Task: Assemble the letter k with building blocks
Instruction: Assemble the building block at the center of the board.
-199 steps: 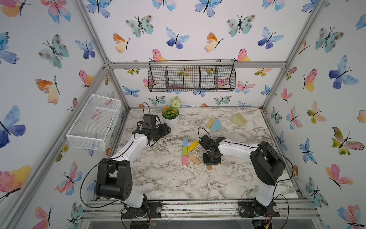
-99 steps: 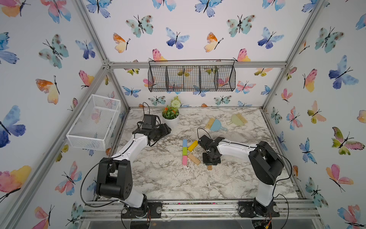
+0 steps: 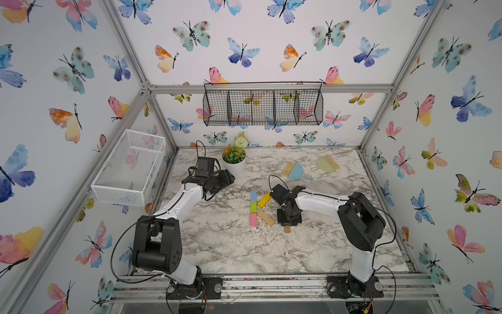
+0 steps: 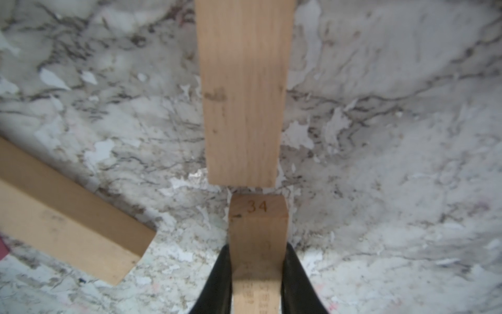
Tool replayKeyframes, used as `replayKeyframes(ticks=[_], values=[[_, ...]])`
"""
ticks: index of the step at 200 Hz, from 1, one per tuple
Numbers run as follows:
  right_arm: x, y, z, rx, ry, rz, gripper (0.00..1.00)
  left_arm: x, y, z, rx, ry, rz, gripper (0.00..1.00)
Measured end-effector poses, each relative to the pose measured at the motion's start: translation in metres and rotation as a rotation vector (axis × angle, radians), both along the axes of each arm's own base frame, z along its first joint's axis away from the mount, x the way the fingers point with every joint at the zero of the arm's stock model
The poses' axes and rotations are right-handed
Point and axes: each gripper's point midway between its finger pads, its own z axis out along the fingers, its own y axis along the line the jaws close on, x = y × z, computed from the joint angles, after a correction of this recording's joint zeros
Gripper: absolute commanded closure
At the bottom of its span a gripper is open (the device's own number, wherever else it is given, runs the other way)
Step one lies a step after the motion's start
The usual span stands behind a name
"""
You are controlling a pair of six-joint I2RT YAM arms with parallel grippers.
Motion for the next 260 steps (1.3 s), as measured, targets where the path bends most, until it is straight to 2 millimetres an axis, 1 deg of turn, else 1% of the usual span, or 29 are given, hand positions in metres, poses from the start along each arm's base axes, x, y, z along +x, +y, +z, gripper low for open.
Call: replayKeyframes(ticks=[140, 260], values=[[0.0008, 0.0013, 0.0009, -0.007, -0.004, 0.001, 0.81, 0.0000, 0.0001, 0.0000, 0.000, 0.000, 0.001, 0.31], [0.0096, 0.0086, 0.0066, 0.008, -0.052, 0.002, 0.81, -0.0005, -0.0021, -0.0007, 0.001, 0.002, -0.004, 0.31]])
